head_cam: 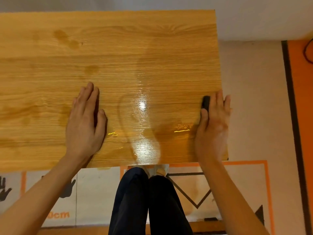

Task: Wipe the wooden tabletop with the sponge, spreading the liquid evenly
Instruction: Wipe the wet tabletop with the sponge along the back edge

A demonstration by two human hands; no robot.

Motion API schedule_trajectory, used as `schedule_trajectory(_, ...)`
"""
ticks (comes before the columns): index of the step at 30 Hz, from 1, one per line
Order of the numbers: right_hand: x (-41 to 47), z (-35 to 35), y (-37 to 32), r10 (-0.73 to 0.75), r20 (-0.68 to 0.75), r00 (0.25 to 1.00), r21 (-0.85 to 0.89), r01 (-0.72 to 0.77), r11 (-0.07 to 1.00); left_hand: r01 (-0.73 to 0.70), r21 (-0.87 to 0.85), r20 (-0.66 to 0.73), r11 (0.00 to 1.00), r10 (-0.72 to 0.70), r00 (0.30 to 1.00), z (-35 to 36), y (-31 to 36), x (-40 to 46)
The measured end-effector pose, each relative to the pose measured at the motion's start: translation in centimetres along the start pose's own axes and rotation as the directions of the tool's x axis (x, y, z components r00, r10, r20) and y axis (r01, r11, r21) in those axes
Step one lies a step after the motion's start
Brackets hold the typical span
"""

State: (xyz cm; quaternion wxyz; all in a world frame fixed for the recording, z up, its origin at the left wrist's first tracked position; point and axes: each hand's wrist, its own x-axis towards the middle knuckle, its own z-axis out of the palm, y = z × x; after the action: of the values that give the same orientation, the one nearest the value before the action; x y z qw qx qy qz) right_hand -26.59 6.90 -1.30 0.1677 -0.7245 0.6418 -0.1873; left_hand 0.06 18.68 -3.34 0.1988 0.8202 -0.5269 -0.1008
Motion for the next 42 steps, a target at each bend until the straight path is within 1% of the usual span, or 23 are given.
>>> schedule_trajectory(1,-0.5,1.2,-1.5,-0.015,-0.022,1.000,-0.057,0.014,0.998,0.007,0.002,0.002,1.000,-0.007,1.000,0.0,0.0,0.0)
schedule_trajectory(3,-2.4,4.0,-5.7,-0.163,0.028,0.986,-0.071,0.165,0.984,0.021,0.000,-0.001,1.000,-0.021,1.000,-0.1,0.1,0.1)
schedule_trajectory(6,-5.2,6.5,-10.1,-0.430,0.241,0.870,0.091,0.421,0.902,0.017,-0.008,0.002,1.000,-0.017,1.000,-0.1,0.2,0.0)
schedule_trajectory(8,-4.2,5.5,-9.1,-0.505,0.293,0.812,0.140,0.485,0.863,0.013,-0.017,0.003,1.000,-0.013,1.000,-0.1,0.1,0.1)
schedule_trajectory(9,-3.4,4.4,-7.6,-0.485,0.321,0.813,0.115,0.475,0.872,0.012,-0.018,0.001,1.000,-0.012,1.000,-0.1,0.0,0.1)
schedule_trajectory(11,-2.1,2.0,-3.1,-0.317,0.304,0.898,0.041,0.320,0.946,0.012,-0.017,-0.004,1.000,-0.012,1.000,-0.1,0.0,0.1)
schedule_trajectory(13,-1.2,-0.4,0.6,-0.084,0.153,0.985,0.050,0.077,0.996,0.016,-0.013,-0.009,1.000,-0.017,1.000,0.0,-0.1,0.0)
schedule_trajectory(15,-1.4,-0.9,0.7,0.055,0.000,0.998,0.082,-0.055,0.995,0.011,-0.011,-0.011,1.000,-0.011,1.000,0.0,0.0,0.0)
schedule_trajectory(16,-1.8,-0.3,-0.7,0.053,-0.067,0.996,0.076,-0.048,0.996,0.011,-0.009,-0.011,1.000,-0.011,1.000,0.0,0.0,0.1)
schedule_trajectory(18,-3.1,1.9,-4.4,-0.038,-0.083,0.996,0.034,0.041,0.999,0.009,-0.006,-0.012,1.000,-0.009,1.000,-0.1,0.0,0.1)
schedule_trajectory(20,-5.4,5.0,-8.2,-0.212,-0.002,0.977,-0.048,0.212,0.976,0.003,-0.008,-0.018,1.000,-0.004,1.000,-0.1,0.0,0.1)
schedule_trajectory(22,-6.7,6.7,-9.4,-0.399,0.127,0.908,0.005,0.401,0.916,-0.008,-0.002,-0.023,1.000,0.008,1.000,-0.1,-0.1,0.0)
schedule_trajectory(23,-6.0,6.1,-8.6,-0.446,0.190,0.875,0.013,0.452,0.892,-0.011,0.002,-0.024,1.000,0.011,1.000,-0.1,-0.1,-0.1)
schedule_trajectory(25,-4.1,3.6,-5.0,-0.373,0.204,0.905,-0.031,0.387,0.921,-0.011,0.000,-0.026,1.000,0.011,1.000,-0.1,-0.1,0.0)
schedule_trajectory(27,-2.4,0.7,-0.4,-0.170,0.124,0.978,0.020,0.169,0.985,-0.021,0.000,-0.031,1.000,0.021,0.999,0.0,-0.1,0.0)
schedule_trajectory(28,-1.9,-0.5,0.9,-0.050,0.080,0.996,0.069,0.044,0.997,-0.026,0.003,-0.036,1.000,0.026,0.999,0.0,-0.1,0.0)
schedule_trajectory(30,-1.9,-0.4,0.1,0.090,-0.045,0.995,0.074,-0.087,0.993,-0.046,0.008,-0.044,0.999,0.047,0.998,0.0,-0.2,0.0)
schedule_trajectory(31,-2.6,0.7,-1.7,0.081,-0.068,0.994,0.013,-0.081,0.997,-0.052,0.008,-0.044,0.999,0.052,0.998,0.0,-0.2,0.0)
schedule_trajectory(33,-5.6,3.8,-6.1,-0.089,0.008,0.996,-0.170,0.089,0.981,-0.045,0.007,-0.038,0.999,0.045,0.998,0.0,-0.2,0.0)
schedule_trajectory(36,-9.3,7.0,-10.8,-0.349,0.117,0.930,-0.137,0.363,0.922,-0.047,0.007,-0.033,0.999,0.047,0.998,0.0,-0.3,0.0)
schedule_trajectory(38,-8.5,5.7,-9.6,-0.465,0.145,0.873,-0.105,0.481,0.871,-0.054,-0.003,-0.036,0.999,0.054,0.998,0.0,-0.3,0.0)
schedule_trajectory(40,-7.0,3.2,-5.0,-0.381,0.092,0.920,-0.083,0.388,0.918,-0.061,-0.004,-0.048,0.998,0.061,0.997,0.0,-0.3,-0.1)
schedule_trajectory(42,-5.2,0.2,0.2,-0.098,-0.009,0.995,-0.030,0.098,0.995,-0.071,-0.007,-0.050,0.997,0.071,0.996,0.0,-0.3,-0.1)
